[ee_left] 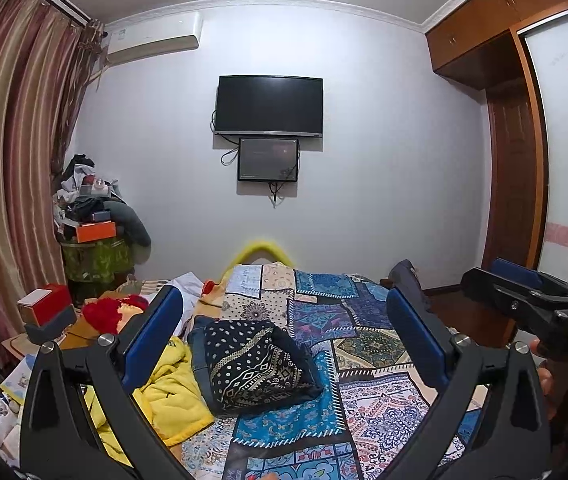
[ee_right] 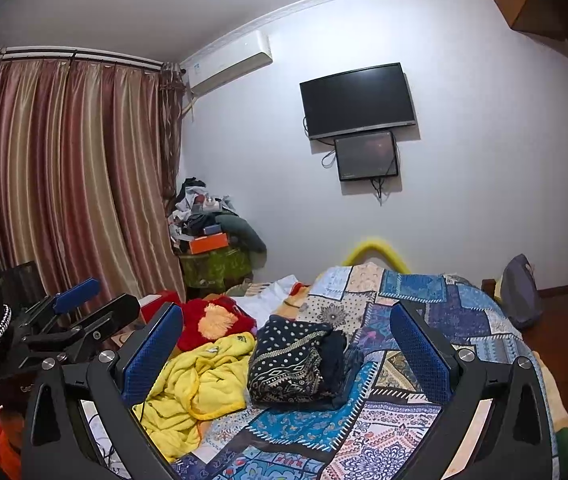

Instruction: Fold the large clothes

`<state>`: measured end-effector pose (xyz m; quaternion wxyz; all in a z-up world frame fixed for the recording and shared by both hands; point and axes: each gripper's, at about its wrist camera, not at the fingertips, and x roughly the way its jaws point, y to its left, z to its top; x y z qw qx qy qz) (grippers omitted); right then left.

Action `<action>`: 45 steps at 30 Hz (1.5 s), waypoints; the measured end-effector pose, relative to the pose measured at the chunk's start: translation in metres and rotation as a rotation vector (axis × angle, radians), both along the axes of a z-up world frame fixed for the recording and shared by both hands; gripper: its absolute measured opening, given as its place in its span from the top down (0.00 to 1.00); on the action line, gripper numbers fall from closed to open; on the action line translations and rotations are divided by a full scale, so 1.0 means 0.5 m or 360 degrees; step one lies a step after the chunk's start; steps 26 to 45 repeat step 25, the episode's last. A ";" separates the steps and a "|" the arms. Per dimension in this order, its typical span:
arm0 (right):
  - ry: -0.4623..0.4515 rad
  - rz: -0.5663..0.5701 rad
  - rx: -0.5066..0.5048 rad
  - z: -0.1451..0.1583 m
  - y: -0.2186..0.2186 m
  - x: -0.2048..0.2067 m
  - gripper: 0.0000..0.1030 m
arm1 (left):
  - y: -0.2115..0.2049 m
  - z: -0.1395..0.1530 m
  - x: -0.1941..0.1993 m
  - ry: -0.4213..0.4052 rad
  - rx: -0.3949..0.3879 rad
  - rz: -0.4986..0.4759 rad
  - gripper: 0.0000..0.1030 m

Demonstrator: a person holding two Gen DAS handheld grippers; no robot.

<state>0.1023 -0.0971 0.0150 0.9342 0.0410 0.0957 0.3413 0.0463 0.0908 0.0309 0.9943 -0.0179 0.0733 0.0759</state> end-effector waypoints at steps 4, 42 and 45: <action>0.0001 -0.0016 0.0005 0.000 0.001 0.000 0.00 | 0.000 0.000 0.003 0.0005 0.0005 -0.0013 0.00; 0.0040 -0.0031 -0.0008 -0.005 0.018 0.005 0.00 | 0.018 -0.009 0.008 0.0012 -0.0022 -0.0027 0.00; 0.0040 -0.0031 -0.0008 -0.005 0.018 0.005 0.00 | 0.018 -0.009 0.008 0.0012 -0.0022 -0.0027 0.00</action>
